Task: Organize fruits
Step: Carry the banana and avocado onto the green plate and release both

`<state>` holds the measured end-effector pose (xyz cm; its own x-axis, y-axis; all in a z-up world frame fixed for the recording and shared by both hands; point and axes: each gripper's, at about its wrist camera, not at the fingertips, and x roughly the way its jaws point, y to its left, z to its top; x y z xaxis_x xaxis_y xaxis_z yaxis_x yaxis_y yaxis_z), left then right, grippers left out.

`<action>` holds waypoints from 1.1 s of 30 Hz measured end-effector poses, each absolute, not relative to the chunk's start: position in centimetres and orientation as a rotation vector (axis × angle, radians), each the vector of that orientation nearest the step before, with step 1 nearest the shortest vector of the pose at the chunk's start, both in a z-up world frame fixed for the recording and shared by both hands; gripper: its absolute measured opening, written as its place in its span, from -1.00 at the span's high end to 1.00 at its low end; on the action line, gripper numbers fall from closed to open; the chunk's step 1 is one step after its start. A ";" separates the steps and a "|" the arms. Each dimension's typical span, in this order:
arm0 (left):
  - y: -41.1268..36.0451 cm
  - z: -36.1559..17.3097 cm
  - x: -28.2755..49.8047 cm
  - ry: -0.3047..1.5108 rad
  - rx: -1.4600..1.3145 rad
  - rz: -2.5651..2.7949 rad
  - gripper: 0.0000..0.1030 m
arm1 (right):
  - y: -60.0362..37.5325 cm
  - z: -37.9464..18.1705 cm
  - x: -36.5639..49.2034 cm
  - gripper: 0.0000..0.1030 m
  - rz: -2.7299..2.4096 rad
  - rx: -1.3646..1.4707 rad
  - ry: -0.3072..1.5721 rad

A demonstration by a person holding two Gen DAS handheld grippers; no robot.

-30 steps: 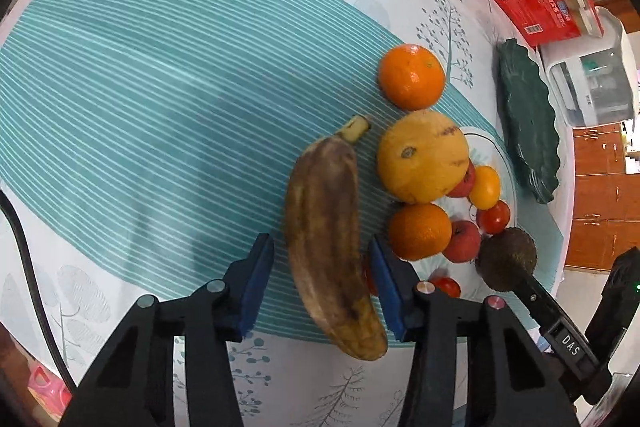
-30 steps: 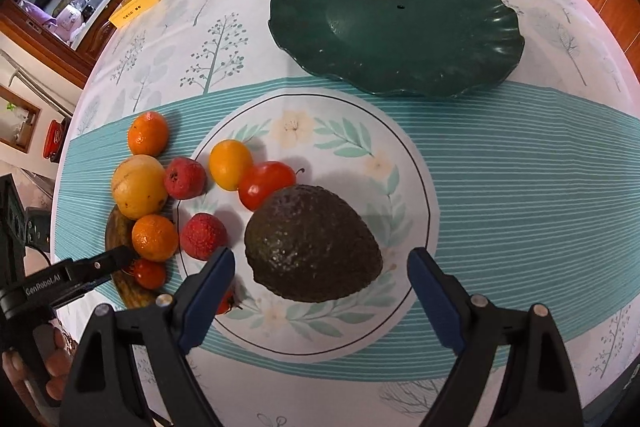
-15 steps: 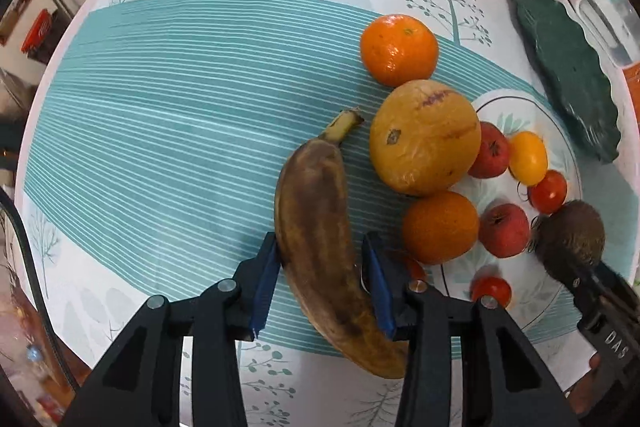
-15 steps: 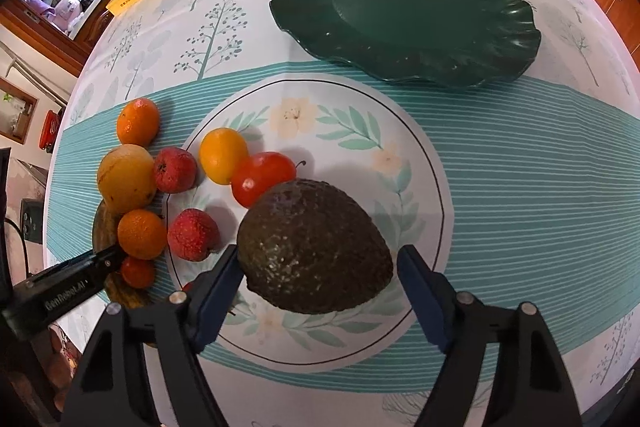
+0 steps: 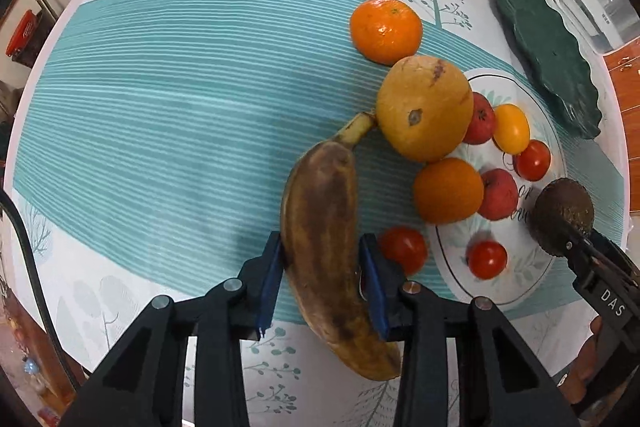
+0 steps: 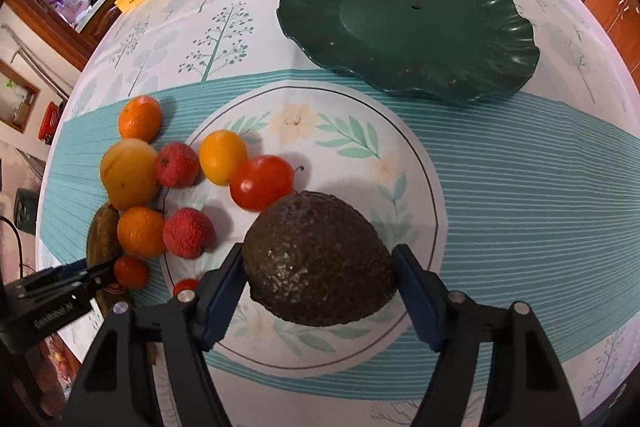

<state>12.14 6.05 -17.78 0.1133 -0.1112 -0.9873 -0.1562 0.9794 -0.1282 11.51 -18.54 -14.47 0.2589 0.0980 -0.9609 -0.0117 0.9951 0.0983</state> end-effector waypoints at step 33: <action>-7.5 -3.3 20.5 1.204 0.049 -0.342 0.34 | -26.3 -4.0 14.5 -0.39 -0.036 0.158 1.057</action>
